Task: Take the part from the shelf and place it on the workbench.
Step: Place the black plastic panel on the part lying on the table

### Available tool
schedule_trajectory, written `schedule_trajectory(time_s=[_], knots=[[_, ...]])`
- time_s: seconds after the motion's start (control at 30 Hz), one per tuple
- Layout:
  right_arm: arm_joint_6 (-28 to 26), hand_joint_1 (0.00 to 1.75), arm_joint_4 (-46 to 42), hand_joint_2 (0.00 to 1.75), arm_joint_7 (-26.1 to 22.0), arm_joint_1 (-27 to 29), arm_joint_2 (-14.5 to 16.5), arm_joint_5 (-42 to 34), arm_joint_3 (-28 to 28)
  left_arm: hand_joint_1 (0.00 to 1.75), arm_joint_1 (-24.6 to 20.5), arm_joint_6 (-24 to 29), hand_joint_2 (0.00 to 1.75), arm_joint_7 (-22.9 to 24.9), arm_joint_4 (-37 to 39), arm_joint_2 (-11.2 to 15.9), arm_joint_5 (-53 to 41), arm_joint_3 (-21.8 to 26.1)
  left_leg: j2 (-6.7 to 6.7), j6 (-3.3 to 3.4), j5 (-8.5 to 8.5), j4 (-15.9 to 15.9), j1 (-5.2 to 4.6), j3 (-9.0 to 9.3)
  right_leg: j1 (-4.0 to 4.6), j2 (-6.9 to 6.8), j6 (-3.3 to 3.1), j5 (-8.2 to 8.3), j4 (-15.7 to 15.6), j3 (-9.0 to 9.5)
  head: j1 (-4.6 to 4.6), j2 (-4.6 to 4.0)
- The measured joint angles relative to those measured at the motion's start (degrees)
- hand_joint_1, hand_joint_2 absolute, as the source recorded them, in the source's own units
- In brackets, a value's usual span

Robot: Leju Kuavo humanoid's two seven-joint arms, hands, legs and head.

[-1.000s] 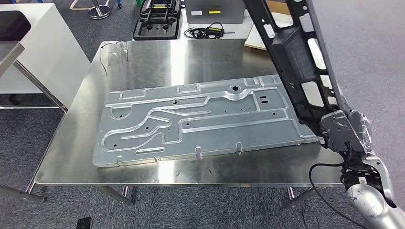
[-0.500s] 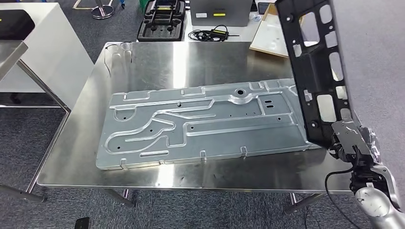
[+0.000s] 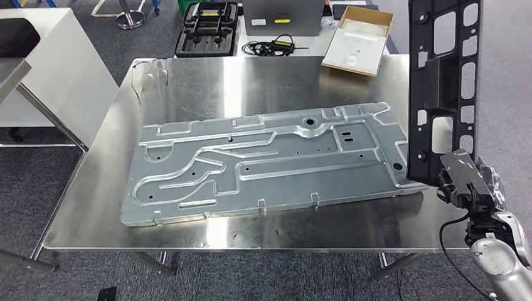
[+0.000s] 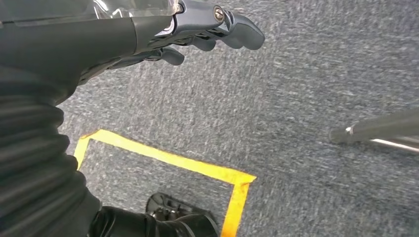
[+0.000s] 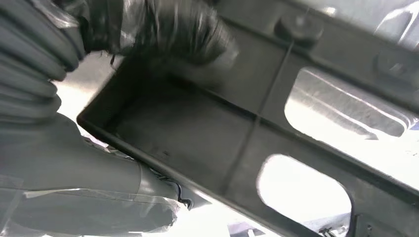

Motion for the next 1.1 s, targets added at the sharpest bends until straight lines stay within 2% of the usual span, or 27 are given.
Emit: schedule_trajectory(time_s=[0.07,0.13,0.2,0.27,0.3,0.33,0.4,0.47,0.57,0.63,0.7,0.77,0.8,0.83,0.87,0.9,0.97,1.0,1.1], knots=[[0.41,0.0,0.21,0.0,0.01,-0.26,-0.08,0.13,0.01,0.0,-0.07,0.46,1.75,-0.16,0.0,0.01,0.15,0.01,-0.01,0.47,0.17,-0.57,-0.09,0.27,0.05,0.05,0.81,0.16,-0.48,0.21,0.03,-0.01],[0.65,0.0,0.47,0.0,0.02,-0.45,-0.27,0.22,0.05,0.0,-0.07,0.62,0.87,-0.25,0.0,-0.01,0.33,0.03,0.07,1.13,0.79,-1.67,0.12,1.04,0.06,-0.04,1.36,-0.54,0.31,0.03,0.1,-0.01],[0.97,0.0,0.76,0.0,0.02,-0.68,-0.45,0.25,0.11,0.0,-0.06,0.66,0.0,-0.31,0.0,-0.02,0.45,0.05,0.15,1.65,1.24,-2.39,0.21,1.51,0.07,-0.12,1.51,-3.33,5.25,-2.23,0.26,-0.01],[1.74,0.0,1.06,0.0,-0.12,-0.83,-0.49,0.21,0.32,0.0,-0.03,0.74,0.0,-0.28,0.0,-0.02,0.51,0.06,0.12,1.92,1.2,-2.36,0.07,1.49,0.08,-0.13,1.6,-5.92,11.9,-5.66,0.33,-0.01],[2.21,0.0,1.22,0.0,-0.25,-0.87,-0.49,0.15,0.51,0.0,-0.01,0.78,0.0,-0.23,0.0,-0.03,0.55,0.07,0.09,1.97,1.09,-2.27,0.0,1.5,0.06,-0.13,1.66,-5.91,13.48,-6.63,0.33,-0.01],[2.58,0.0,1.37,0.0,-0.39,-0.97,-0.49,0.1,0.72,0.0,0.0,0.81,0.0,-0.19,0.0,-0.04,0.57,0.08,0.05,1.97,0.94,-2.13,-0.04,1.53,0.03,-0.14,1.71,-4.85,13.04,-6.65,0.32,-0.01],[3.01,0.0,1.57,0.0,-0.58,-1.44,-0.49,0.02,1.02,0.0,-0.01,0.84,0.0,-0.15,0.0,-0.09,0.6,0.09,-0.01,1.74,0.41,-1.51,-0.03,1.58,-0.04,-0.16,1.73,-0.98,6.88,-4.11,0.34,-0.01],[3.52,0.0,1.72,0.0,-0.69,-2.0,-0.51,-0.06,1.19,0.0,-0.06,0.86,0.0,-0.13,0.0,-0.13,0.6,0.11,-0.09,1.22,-0.2,-0.65,-0.25,1.27,0.04,-0.15,1.43,0.96,1.23,-1.55,0.32,-0.01],[5.39,0.0,1.88,0.0,-0.91,-2.5,-0.58,-0.47,1.54,0.0,-0.06,0.9,0.0,0.12,0.0,-0.12,0.57,0.13,-0.17,0.65,-0.38,-0.37,-0.47,0.87,0.08,-0.04,0.57,0.83,0.14,-1.17,0.25,-0.01],[6.75,0.0,1.92,0.0,-0.91,-3.31,-0.6,-0.64,1.95,0.0,-0.05,0.9,0.0,0.3,0.0,-0.06,0.55,0.14,-0.14,0.12,-1.23,0.7,-0.44,0.44,-0.12,-0.02,0.05,0.91,-0.05,-1.14,0.15,0.0],[7.83,0.0,1.92,0.0,-0.64,-4.54,-0.62,-0.57,2.51,0.0,-0.19,0.89,0.0,0.37,0.0,-0.01,0.53,0.16,-0.07,-0.61,-3.9,5.55,-0.22,-1.9,-0.3,-0.08,-0.36,0.94,-0.19,-1.05,-0.06,0.01],[8.6,0.0,1.92,0.0,-0.28,-5.66,-0.61,-0.31,3.21,0.0,-0.25,0.88,0.0,0.4,0.0,-0.02,0.51,0.17,-0.04,-1.06,-6.61,12.58,0.05,-5.63,-0.31,-0.15,-0.53,0.9,-0.18,-1.06,-0.17,0.0],[8.86,0.0,1.92,0.0,-0.16,-6.14,-0.58,-0.16,3.63,0.0,-0.2,0.88,0.0,0.42,0.0,-0.04,0.51,0.17,-0.04,-1.13,-6.82,14.62,0.13,-6.9,-0.29,-0.16,-0.54,0.88,-0.18,-1.05,-0.17,0.0],[9.03,0.0,1.92,0.0,-0.11,-6.63,-0.56,-0.03,4.11,0.0,-0.16,0.88,0.0,0.44,0.0,-0.07,0.51,0.17,-0.04,-1.09,-6.0,14.76,0.17,-7.26,-0.27,-0.16,-0.57,0.86,-0.17,-1.01,-0.17,-0.01],[9.12,0.0,1.92,0.0,-0.15,-7.18,-0.52,0.08,4.64,0.0,-0.12,0.88,0.0,0.46,0.0,-0.08,0.51,0.18,-0.04,-0.91,-4.23,12.72,0.17,-6.57,-0.24,-0.14,-0.57,0.84,-0.18,-0.94,-0.17,-0.01],[9.17,0.0,1.91,0.0,-0.28,-7.77,-0.47,0.16,5.16,0.0,-0.13,0.91,0.0,0.46,0.0,-0.05,0.51,0.19,-0.05,-0.59,-1.97,9.07,0.11,-4.99,-0.21,-0.11,-0.57,0.82,-0.19,-0.84,-0.17,-0.01],[9.2,0.0,1.86,0.0,-0.79,-8.94,-0.32,0.32,6.2,0.0,-0.26,1.27,0.0,0.47,0.0,0.04,0.57,0.22,-0.06,0.14,0.82,2.01,-0.15,-1.78,-0.1,-0.06,-0.4,0.78,-0.26,-0.74,-0.15,-0.01],[9.2,0.0,1.79,0.0,-1.09,-9.42,-0.19,0.36,6.77,0.0,-0.32,1.65,0.0,0.51,0.0,0.07,0.63,0.27,-0.07,0.41,1.23,0.09,-0.31,-0.91,-0.1,-0.07,-0.19,0.79,-0.35,-0.72,-0.14,-0.01],[9.1,0.0,1.09,0.0,-1.87,-10.62,0.38,0.65,8.7,0.0,-0.39,3.61,0.0,1.04,0.0,0.01,0.98,0.56,-0.06,0.89,1.46,-1.39,-0.35,-0.3,-0.09,-0.13,0.72,0.94,-0.86,-0.61,-0.12,-0.01]])
